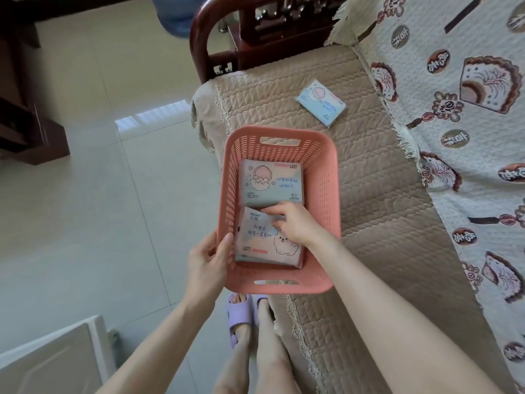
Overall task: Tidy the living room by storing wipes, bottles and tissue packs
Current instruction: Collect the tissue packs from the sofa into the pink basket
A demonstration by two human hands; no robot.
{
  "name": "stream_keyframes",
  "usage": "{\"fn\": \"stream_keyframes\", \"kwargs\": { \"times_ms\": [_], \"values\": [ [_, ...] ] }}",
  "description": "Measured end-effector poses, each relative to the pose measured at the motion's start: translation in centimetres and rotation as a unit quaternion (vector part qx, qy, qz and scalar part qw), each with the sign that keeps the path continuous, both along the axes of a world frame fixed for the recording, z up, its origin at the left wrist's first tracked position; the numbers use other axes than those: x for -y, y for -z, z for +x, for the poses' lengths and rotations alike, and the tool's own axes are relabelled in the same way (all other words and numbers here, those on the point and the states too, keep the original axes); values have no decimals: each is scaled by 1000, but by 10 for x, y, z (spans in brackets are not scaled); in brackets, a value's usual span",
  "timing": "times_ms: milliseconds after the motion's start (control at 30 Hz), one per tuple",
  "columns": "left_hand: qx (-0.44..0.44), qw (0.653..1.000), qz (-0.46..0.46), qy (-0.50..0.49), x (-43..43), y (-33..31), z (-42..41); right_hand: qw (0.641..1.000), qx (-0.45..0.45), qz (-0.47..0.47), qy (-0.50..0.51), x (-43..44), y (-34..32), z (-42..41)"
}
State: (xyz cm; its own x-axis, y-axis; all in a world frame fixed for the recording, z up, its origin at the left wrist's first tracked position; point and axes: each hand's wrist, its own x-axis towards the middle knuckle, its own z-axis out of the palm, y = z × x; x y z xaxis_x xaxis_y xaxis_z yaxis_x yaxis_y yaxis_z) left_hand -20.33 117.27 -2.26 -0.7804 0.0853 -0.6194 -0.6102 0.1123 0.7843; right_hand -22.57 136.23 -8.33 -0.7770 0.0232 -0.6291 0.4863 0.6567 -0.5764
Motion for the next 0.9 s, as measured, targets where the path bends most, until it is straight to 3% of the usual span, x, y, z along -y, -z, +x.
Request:
{"fn": "stream_keyframes", "kwargs": {
  "times_ms": [367, 567, 900],
  "values": [
    [2, 1000, 5, 8, 20, 9, -21, 996, 34, 35, -78, 29, 6, -12],
    [11, 1000, 8, -17, 25, 15, -43, 994, -22, -44, 99, 22, -8, -26],
    [6, 999, -10, -38, 0, 19, -114, 933, -167, -145, 283, -25, -55, -103]
  ]
}}
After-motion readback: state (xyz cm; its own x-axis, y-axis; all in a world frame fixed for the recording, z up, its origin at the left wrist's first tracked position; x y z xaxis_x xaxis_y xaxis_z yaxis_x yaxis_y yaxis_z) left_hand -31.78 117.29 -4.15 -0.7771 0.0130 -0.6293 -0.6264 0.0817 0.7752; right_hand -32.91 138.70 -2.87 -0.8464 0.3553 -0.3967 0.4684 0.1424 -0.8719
